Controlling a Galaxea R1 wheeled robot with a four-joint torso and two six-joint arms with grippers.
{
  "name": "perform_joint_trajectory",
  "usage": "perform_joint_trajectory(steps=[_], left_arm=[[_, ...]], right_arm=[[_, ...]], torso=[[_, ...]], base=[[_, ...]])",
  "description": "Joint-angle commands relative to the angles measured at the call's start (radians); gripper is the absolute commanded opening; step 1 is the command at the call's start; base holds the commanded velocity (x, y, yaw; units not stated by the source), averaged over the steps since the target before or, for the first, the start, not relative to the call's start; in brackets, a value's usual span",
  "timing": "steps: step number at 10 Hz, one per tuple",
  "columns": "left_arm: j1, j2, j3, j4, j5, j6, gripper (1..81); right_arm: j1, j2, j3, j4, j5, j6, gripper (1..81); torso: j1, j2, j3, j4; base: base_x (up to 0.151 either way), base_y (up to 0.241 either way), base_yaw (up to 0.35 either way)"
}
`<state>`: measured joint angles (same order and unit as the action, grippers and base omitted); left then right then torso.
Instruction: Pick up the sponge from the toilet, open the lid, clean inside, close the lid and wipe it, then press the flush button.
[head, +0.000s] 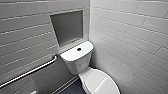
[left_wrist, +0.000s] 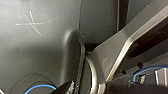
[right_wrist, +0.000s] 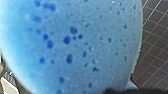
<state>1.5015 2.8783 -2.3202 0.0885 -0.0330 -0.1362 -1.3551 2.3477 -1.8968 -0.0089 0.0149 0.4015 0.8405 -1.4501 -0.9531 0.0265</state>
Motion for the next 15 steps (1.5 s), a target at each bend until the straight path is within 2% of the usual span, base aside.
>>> perform_joint_trajectory(steps=[1,3,6,7,8,9,11,13,15], left_arm=[[-0.068,-0.170,0.247,-0.007,0.073,-0.006,81.1],[-0.135,-0.284,0.392,-0.013,0.073,-0.016,81.1],[-0.252,-0.379,0.444,-0.078,0.073,-0.101,81.1],[-0.284,-0.396,0.461,-0.087,0.073,-0.129,81.1],[-0.310,-0.414,0.492,-0.089,0.073,-0.146,81.1],[-0.332,-0.427,0.518,-0.089,0.073,-0.149,81.1],[-0.368,-0.438,0.530,-0.090,0.073,-0.174,81.1],[-0.414,-0.441,0.530,-0.090,0.071,-0.221,81.1],[-0.465,-0.425,0.541,-0.090,0.073,-0.257,81.1]], right_arm=[[-0.040,-0.041,0.047,-0.031,0.079,-0.009,1.0],[-0.054,-0.049,0.070,-0.029,0.086,-0.009,1.0],[-0.083,-0.058,0.122,-0.037,0.089,-0.009,1.0],[-0.091,-0.061,0.131,-0.036,0.099,-0.009,1.0],[-0.097,-0.063,0.141,-0.037,0.109,-0.009,1.0],[-0.099,-0.063,0.148,-0.037,0.117,-0.010,1.0],[-0.099,-0.061,0.156,-0.037,0.119,-0.009,1.0],[-0.097,-0.063,0.170,-0.037,0.118,-0.007,1.0],[-0.092,-0.061,0.179,-0.037,0.118,-0.007,1.0]], torso=[[0.000,0.000,0.000,0.000],[0.000,0.000,0.000,0.000],[0.000,0.000,0.000,0.000],[0.000,0.000,0.000,0.000],[0.000,0.000,-0.056,0.000],[0.000,0.000,-0.082,0.000],[0.000,0.000,-0.050,0.000],[0.000,0.000,-0.074,0.000],[0.001,0.000,-0.075,0.000]], base=[[0.000,0.000,0.000],[0.000,0.000,0.000],[0.000,0.000,0.000],[0.000,0.000,0.000],[0.000,0.000,0.000],[0.000,0.000,0.000],[0.000,0.000,0.000],[0.000,0.000,0.000],[0.000,0.000,0.000]])
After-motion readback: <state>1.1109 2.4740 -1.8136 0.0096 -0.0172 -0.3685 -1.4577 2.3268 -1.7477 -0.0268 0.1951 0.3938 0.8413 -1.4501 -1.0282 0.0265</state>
